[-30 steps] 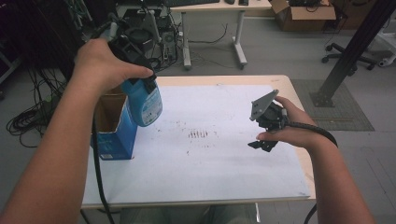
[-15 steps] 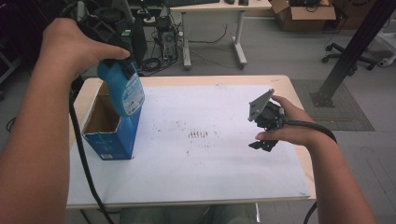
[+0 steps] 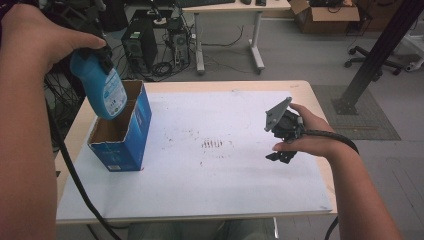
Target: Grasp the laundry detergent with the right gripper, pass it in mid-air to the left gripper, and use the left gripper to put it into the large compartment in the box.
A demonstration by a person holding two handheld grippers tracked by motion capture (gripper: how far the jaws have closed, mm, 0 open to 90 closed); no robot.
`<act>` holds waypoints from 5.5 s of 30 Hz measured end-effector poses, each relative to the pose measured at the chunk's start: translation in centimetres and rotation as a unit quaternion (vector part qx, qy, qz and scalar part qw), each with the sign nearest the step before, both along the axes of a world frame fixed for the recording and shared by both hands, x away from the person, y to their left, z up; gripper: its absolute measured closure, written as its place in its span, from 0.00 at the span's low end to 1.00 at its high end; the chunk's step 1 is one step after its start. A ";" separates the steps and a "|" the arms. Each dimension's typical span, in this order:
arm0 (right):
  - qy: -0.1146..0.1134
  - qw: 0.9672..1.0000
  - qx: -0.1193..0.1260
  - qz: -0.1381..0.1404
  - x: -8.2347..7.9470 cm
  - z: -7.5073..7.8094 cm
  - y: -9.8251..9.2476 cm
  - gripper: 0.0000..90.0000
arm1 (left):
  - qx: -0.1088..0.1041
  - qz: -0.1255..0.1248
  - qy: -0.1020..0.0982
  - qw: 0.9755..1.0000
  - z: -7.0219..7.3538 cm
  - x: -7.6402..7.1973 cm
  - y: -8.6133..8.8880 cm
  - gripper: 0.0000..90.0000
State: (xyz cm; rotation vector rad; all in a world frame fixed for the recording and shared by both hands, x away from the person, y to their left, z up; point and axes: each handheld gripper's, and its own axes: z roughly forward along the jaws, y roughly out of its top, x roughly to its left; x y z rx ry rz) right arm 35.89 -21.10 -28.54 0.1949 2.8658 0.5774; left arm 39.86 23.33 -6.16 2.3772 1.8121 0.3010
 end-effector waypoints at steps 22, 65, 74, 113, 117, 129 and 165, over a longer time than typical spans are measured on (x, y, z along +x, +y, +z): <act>0.004 1.000 -0.003 0.006 -0.1 -0.1 0.5 0.03 | -0.009 0.030 0.022 0.999 -4.1 1.1 2.3 0.42; -0.002 1.000 0.002 0.010 -0.7 0.0 0.7 0.03 | -0.008 0.028 0.061 0.998 -14.4 2.3 2.9 0.42; -0.004 1.000 0.004 0.010 -0.8 0.0 0.7 0.03 | -0.008 0.029 0.065 0.997 -16.2 2.6 2.9 0.42; 0.000 1.000 -0.002 0.018 -1.0 -0.3 1.3 0.03 | -0.008 0.027 0.086 0.996 -22.3 3.2 3.6 0.42; 0.001 1.000 -0.002 0.017 -0.9 -0.2 1.1 0.03 | -0.007 0.025 0.086 0.996 -22.4 3.3 3.6 0.42; 0.004 1.000 -0.003 0.014 -0.8 -0.4 1.0 0.03 | -0.005 0.025 0.085 0.996 -22.6 3.3 3.5 0.42; 0.004 1.000 -0.001 0.015 -1.1 -0.7 0.8 0.03 | 0.012 0.024 0.076 0.997 -21.8 2.9 2.9 0.36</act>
